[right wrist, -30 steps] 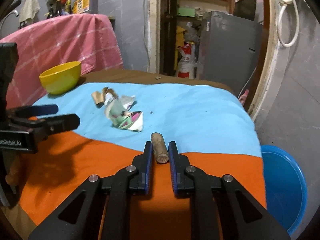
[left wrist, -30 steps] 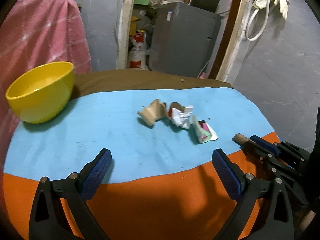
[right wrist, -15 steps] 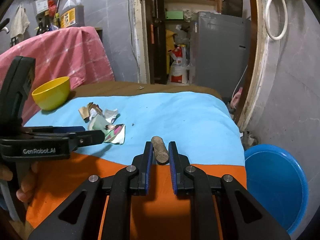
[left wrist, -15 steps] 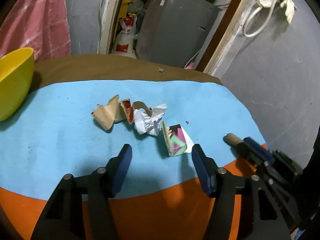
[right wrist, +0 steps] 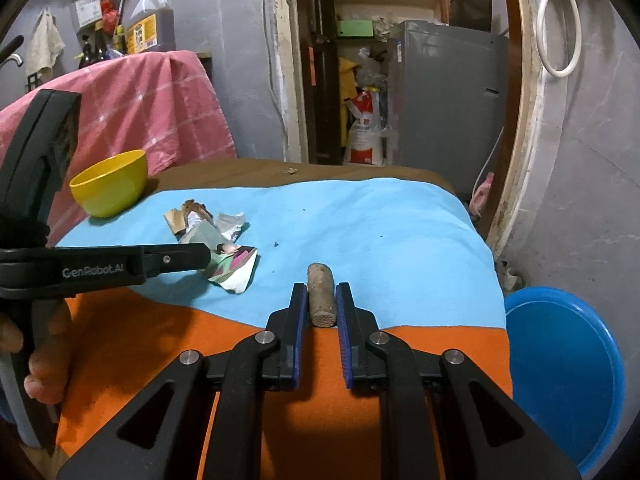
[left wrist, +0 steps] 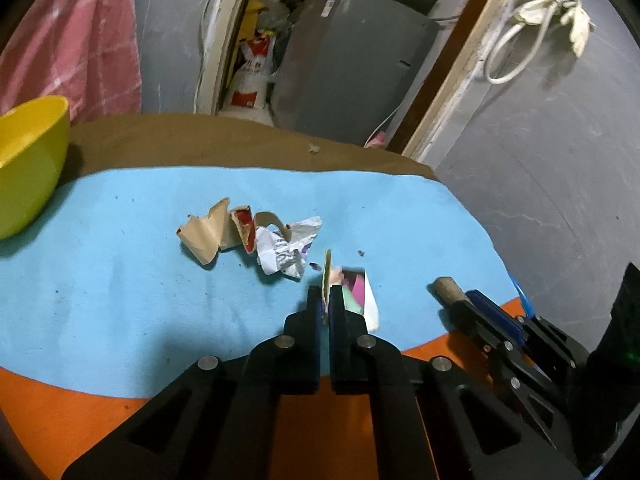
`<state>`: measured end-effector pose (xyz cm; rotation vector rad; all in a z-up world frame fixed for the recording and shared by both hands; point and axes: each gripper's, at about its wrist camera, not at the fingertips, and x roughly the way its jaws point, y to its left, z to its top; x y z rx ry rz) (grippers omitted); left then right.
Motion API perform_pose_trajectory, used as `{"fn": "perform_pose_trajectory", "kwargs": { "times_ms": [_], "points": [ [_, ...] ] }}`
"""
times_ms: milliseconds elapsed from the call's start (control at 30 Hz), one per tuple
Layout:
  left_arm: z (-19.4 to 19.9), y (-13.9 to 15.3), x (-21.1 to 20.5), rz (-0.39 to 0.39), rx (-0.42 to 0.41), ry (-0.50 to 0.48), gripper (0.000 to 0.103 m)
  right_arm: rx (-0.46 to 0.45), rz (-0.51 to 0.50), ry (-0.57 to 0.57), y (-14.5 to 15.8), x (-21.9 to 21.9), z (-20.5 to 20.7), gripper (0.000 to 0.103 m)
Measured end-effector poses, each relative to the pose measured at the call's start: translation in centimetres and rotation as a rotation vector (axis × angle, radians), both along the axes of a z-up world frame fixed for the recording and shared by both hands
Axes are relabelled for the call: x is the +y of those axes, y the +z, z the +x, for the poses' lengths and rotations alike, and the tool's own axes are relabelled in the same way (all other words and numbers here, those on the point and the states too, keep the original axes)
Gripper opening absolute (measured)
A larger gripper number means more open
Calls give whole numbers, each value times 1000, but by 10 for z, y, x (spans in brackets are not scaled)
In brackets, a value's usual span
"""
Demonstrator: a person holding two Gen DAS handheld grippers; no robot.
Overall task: Collect trash
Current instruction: 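Grasp the pink-and-white wrapper with the left tool while the right tool holds the cork, then carry the cork stick and pink wrapper over the blue bucket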
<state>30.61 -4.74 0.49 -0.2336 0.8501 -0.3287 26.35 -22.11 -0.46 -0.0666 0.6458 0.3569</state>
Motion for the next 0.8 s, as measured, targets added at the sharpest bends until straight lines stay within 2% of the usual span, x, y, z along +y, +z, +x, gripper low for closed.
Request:
{"fn": "perform_pose_trajectory", "kwargs": {
  "times_ms": [200,433,800],
  "points": [
    [-19,19,-8,43,-108,-21,1,-70,18,2,11,-2,-12,12],
    [-51,50,-21,90,-301,-22,1,-266,73,-26,44,-15,-37,12],
    [-89,97,-63,64,-575,-50,1,-558,130,-143,89,-53,-86,12]
  ]
}}
